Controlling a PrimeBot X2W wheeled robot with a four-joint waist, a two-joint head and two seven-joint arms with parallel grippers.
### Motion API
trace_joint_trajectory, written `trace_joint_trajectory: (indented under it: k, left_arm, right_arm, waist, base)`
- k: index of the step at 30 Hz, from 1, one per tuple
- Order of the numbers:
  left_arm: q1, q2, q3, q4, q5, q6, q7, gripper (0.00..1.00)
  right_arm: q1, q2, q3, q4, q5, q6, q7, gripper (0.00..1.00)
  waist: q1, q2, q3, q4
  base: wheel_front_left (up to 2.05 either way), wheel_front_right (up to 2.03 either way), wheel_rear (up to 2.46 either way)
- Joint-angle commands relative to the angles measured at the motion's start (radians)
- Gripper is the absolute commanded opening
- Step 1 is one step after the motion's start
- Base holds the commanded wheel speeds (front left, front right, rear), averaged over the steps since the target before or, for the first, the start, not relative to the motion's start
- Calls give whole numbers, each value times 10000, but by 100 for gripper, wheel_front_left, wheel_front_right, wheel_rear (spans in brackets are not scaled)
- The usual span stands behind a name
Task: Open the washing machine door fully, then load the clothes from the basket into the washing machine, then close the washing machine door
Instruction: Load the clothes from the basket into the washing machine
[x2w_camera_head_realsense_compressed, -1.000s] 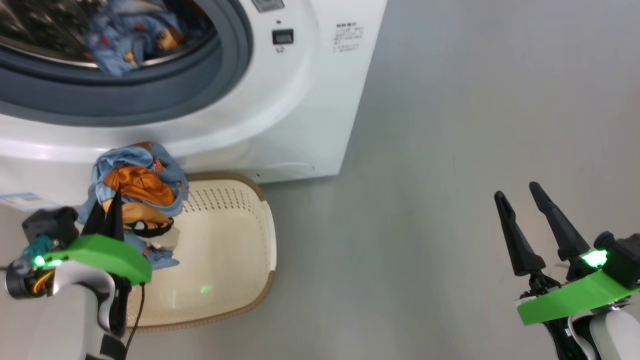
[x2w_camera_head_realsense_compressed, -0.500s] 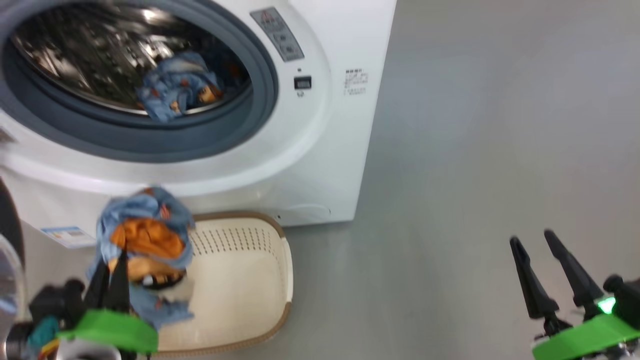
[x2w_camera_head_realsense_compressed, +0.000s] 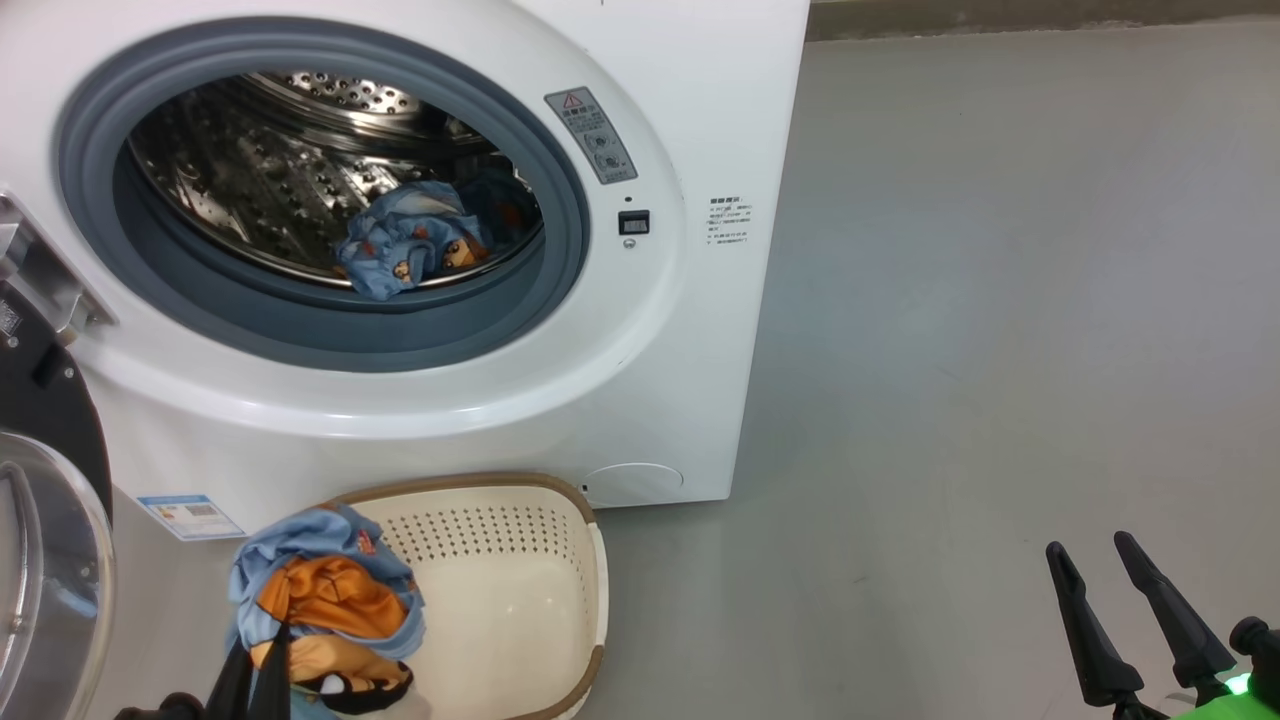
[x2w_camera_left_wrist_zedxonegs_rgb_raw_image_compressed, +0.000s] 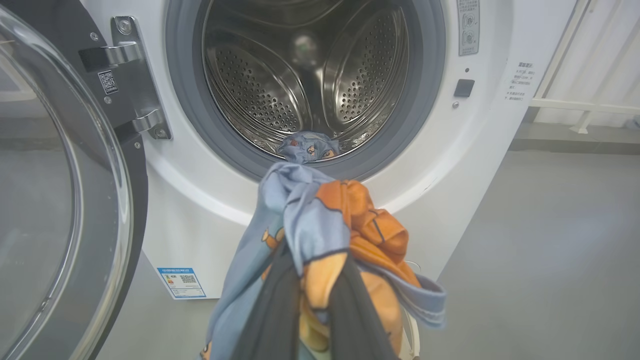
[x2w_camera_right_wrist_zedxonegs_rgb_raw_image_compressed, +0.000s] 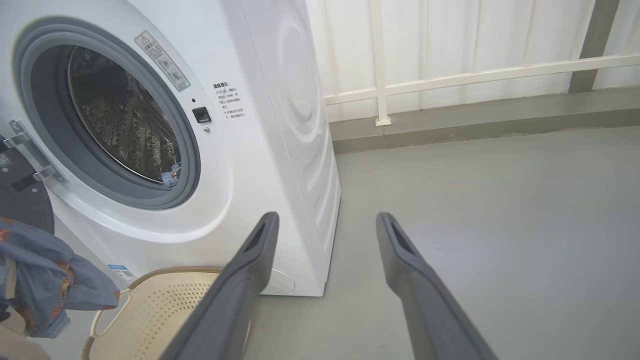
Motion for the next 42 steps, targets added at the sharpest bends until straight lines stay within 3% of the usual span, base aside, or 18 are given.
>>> trace_joint_trajectory:
  k: [1, 11, 22, 34, 42]
  left_arm:
    - [-172, 94, 271, -357, -93, 89, -66, 0]
    - [-1114, 92, 44, -401, -457, 44, -66, 0]
    - [-5270, 332, 635, -195, -123, -279, -66, 0]
    - [-8671, 753, 1099, 3672, -122, -440, -66, 0]
    - [-10576, 1378, 1222, 6176, 260, -335, -66, 0]
  right_arm:
    - [7, -220, 90, -269, -76, 29, -48, 100]
    - [-190, -140, 152, -357, -50, 29, -48, 100]
    - [-1029, -52, 227, -466, 40, 29, -48, 100]
    - [-1993, 259, 589, -397, 160, 29, -48, 100]
    - [-2500, 431, 711, -376, 246, 29, -48, 100]
  waist:
    - [1, -1, 2, 0]
    - [1, -1, 577, -151]
    - [1, -1, 2026, -503]
    - [1, -1, 3143, -1385]
    - [1, -1, 3921, -1884]
  base:
    - [0, 0, 0]
    - [0, 0, 0]
    - [0, 0, 0]
    - [0, 0, 0]
    - [0, 0, 0]
